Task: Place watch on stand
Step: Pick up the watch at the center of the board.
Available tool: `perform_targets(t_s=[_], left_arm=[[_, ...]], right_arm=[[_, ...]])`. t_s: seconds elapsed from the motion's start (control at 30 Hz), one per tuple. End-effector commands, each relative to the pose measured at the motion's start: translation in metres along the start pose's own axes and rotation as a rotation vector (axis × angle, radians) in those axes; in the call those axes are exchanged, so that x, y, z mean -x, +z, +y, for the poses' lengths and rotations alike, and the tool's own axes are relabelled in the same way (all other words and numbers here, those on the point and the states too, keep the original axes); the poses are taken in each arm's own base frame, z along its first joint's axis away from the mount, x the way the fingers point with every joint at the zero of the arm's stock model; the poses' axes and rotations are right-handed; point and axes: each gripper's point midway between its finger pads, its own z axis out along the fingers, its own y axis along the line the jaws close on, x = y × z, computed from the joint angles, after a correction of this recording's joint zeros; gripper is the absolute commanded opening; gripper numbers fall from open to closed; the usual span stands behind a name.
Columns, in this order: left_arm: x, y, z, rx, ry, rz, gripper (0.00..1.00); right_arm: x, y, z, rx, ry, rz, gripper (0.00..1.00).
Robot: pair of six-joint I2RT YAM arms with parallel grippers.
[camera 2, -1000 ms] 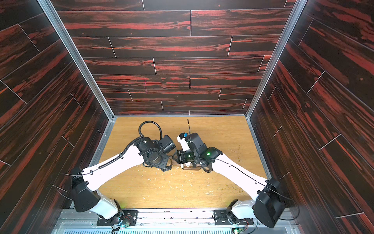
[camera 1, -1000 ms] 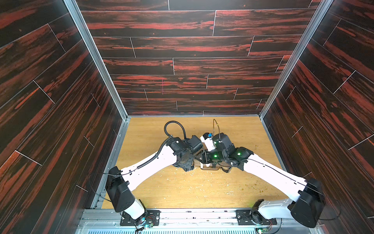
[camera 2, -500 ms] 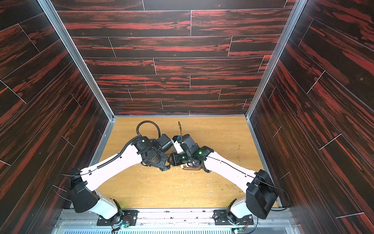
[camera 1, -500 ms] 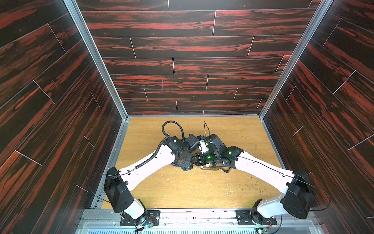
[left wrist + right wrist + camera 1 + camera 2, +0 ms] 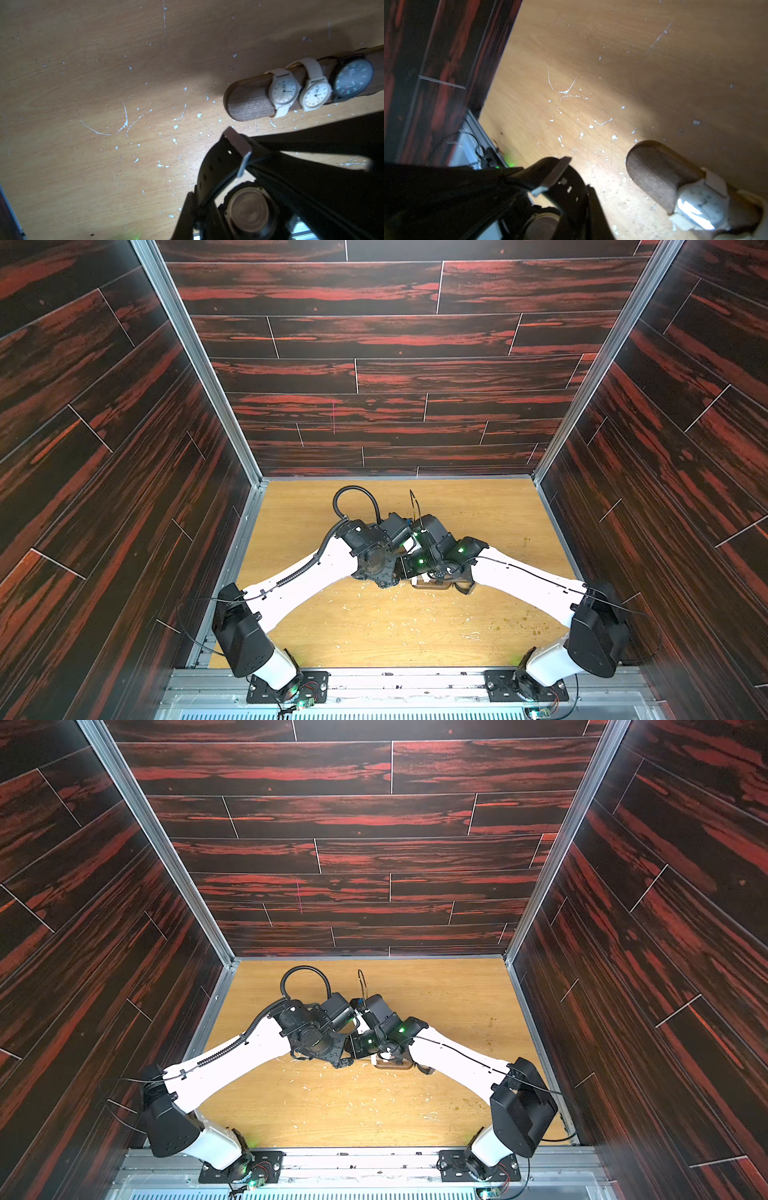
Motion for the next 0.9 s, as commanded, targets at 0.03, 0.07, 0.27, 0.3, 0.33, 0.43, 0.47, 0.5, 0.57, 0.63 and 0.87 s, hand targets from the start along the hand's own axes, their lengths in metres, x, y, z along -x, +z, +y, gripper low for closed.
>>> perform_targets(t_s=[0.03,0.07,0.27,0.3,0.33,0.43,0.47,0.5,0.57,0.63,0.87], left_arm=[[0.005,-0.021,0.004,-0.030,-0.010,-0.058,0.03],[0.006,-0.022,0.003,-0.041,-0.015,-0.067,0.06],[0.017,-0.049,0.000,-0.149,-0.062,-0.218,0.17],[0.022,-0.054,0.002,-0.159,-0.079,-0.269,0.19],[0.025,-0.061,0.003,-0.178,-0.092,-0.306,0.21],[0.026,-0.073,0.010,-0.212,-0.126,-0.368,0.24],[0.027,-0.077,0.011,-0.226,-0.136,-0.387,0.25],[0.027,-0.078,0.012,-0.237,-0.146,-0.399,0.26],[0.027,-0.080,0.011,-0.274,-0.166,-0.420,0.28],[0.026,-0.080,0.010,-0.306,-0.182,-0.430,0.28],[0.041,-0.091,-0.005,-0.509,-0.239,-0.509,0.32]], right_arm=[[0.001,0.004,0.006,0.023,-0.006,0.016,0.00],[0.000,0.005,0.008,0.033,-0.004,0.021,0.00],[0.005,0.001,0.017,0.126,0.021,0.026,0.00],[0.006,0.000,0.018,0.152,0.034,0.029,0.00],[0.007,-0.002,0.021,0.196,0.052,0.039,0.00],[0.012,-0.007,0.023,0.275,0.088,0.042,0.00],[0.014,-0.009,0.024,0.298,0.094,0.040,0.00],[0.015,-0.011,0.025,0.316,0.096,0.040,0.00],[0.018,-0.015,0.028,0.342,0.098,0.037,0.00],[0.020,-0.019,0.032,0.376,0.101,0.041,0.00],[0.027,-0.036,0.042,0.536,0.157,0.048,0.00]])
